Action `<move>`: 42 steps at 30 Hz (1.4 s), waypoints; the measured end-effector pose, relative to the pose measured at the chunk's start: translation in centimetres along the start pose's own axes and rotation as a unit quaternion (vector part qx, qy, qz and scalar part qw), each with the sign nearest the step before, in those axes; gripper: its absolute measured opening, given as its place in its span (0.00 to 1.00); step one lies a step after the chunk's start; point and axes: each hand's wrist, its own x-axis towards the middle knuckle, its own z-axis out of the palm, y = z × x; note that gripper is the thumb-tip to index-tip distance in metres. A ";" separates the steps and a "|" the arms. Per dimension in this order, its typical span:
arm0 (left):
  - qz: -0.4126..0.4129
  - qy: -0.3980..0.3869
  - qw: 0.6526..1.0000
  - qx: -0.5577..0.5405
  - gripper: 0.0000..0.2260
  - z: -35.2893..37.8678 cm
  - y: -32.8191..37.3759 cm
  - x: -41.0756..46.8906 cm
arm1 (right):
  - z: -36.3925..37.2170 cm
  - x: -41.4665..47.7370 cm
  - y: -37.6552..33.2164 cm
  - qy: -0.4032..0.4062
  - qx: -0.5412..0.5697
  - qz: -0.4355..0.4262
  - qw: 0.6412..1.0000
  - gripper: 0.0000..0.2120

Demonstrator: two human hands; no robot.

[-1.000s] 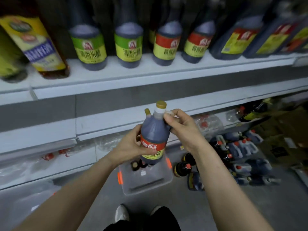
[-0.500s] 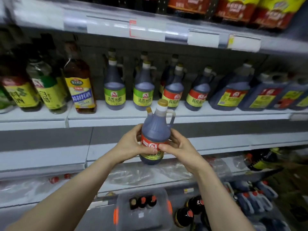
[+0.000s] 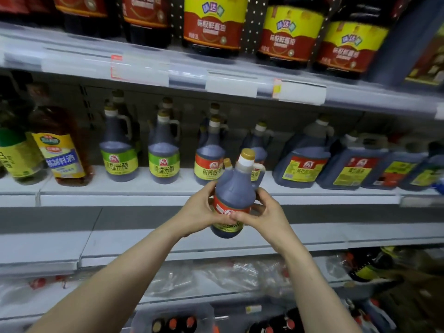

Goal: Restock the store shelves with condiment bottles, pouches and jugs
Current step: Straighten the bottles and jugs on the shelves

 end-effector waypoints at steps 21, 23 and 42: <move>0.013 0.058 0.995 0.086 0.37 6.5 0.7 11.8 | -9.3 9.3 3.2 -0.010 -0.017 -0.024 1.000 0.32; 0.003 0.059 0.995 0.076 0.38 6.4 0.6 12.0 | -9.5 9.8 3.3 -0.019 -0.018 -0.020 0.999 0.31; -0.016 0.124 0.986 0.111 0.38 6.2 -0.5 15.5 | -9.4 14.6 3.8 -0.033 -0.023 -0.008 0.999 0.37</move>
